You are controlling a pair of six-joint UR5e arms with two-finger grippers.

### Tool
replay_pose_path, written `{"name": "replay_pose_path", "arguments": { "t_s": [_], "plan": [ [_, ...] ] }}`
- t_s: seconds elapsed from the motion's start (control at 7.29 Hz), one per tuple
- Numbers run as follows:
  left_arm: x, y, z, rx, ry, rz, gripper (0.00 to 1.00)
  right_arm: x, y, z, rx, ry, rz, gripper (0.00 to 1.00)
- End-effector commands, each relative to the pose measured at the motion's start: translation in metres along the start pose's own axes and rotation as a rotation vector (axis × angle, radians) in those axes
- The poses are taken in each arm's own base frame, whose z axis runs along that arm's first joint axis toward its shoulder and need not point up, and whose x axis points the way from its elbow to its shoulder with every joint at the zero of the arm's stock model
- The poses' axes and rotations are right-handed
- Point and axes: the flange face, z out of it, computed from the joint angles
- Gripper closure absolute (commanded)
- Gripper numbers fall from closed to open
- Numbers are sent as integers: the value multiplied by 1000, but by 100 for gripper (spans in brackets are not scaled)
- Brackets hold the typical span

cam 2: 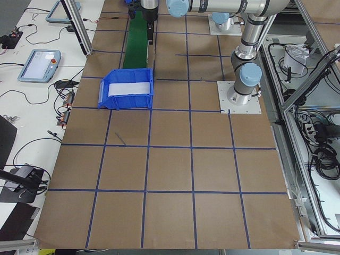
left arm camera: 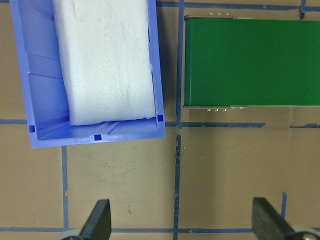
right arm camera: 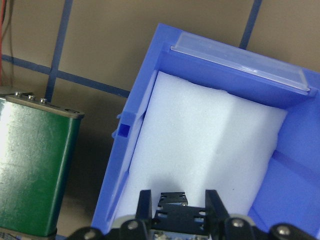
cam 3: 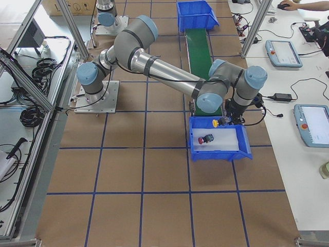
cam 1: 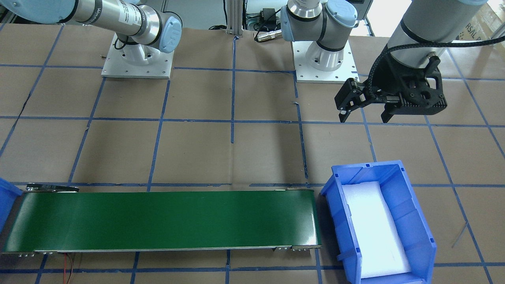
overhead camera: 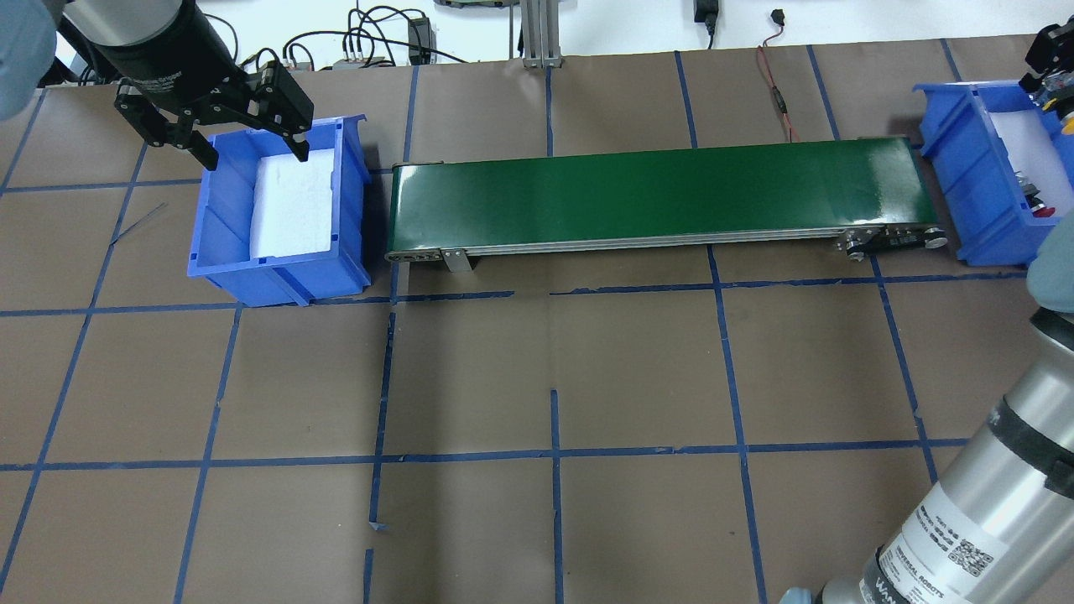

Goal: Transport two buttons from left to right
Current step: 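Lower the right gripper into the bin and open it to release the button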

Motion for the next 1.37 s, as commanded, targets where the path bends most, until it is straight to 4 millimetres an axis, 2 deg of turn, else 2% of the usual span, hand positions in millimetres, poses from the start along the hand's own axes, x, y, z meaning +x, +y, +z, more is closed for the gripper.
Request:
{"name": "replay_pose_path", "arguments": {
  "t_s": [0.0, 0.41, 1.1, 1.23],
  "plan": [
    [-1, -1, 1, -1, 0, -2, 0, 31, 4, 36, -14, -25, 18, 95],
    [-1, -1, 1, -1, 2, -2, 0, 39, 0, 83, -44, -60, 24, 95],
    [-1, -1, -1, 3, 0, -2, 0, 51, -8, 118, -35, -51, 26, 95],
    [-2, -1, -1, 2, 0, -3, 0, 56, -13, 120, -25, -46, 26, 95]
  ]
}}
